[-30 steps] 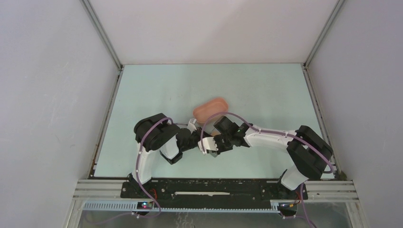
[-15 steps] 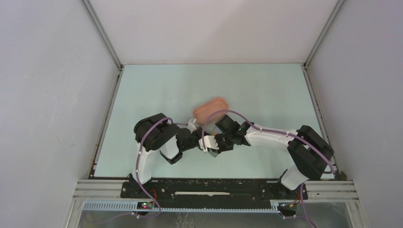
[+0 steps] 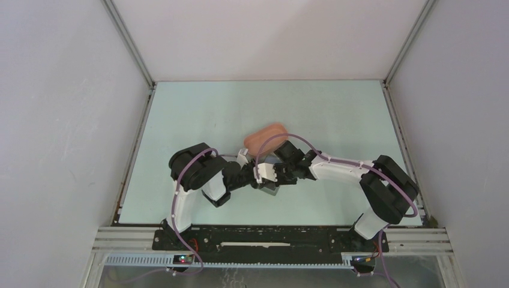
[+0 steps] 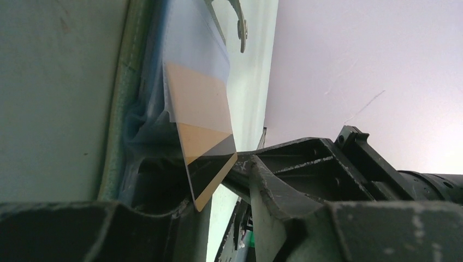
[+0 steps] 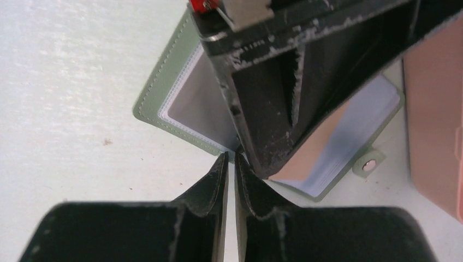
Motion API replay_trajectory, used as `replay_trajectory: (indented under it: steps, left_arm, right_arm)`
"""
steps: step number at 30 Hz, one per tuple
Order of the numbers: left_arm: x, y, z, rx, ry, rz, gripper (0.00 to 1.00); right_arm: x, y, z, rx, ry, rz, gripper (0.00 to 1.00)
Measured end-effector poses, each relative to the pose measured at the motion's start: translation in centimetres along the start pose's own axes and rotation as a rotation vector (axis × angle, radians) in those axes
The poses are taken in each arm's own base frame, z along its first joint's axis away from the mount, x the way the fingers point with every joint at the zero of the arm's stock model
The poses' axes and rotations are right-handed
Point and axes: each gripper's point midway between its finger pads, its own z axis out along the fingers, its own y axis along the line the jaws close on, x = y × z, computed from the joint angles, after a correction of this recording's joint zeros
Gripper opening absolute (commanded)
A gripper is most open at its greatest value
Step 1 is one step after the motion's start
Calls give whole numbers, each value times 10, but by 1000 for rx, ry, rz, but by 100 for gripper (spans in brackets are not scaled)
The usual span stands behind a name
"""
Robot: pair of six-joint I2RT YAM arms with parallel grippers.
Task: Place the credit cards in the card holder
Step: Insert the credit card into the card holder.
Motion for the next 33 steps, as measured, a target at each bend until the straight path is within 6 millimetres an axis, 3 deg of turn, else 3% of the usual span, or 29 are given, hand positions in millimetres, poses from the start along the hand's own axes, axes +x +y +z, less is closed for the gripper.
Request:
replay_trajectory:
  steps: [5,13,19,33]
  left_arm:
    - [-1,0,0,1,-3,0,37]
    - [-3,0,0,1,-9,-1,37]
    - [-5,-1,0,4,-14,0,38]
    - [-13,1,-6,4,-63,-2,39]
  right_arm:
    - [3,0,-1,-12,-11,29,18]
    - [-17,13,-7,-92,-129,42,22]
    - [-25,4,-8,-64,-147,79,22]
    - [-8,-9,2,-18,-88,206,23]
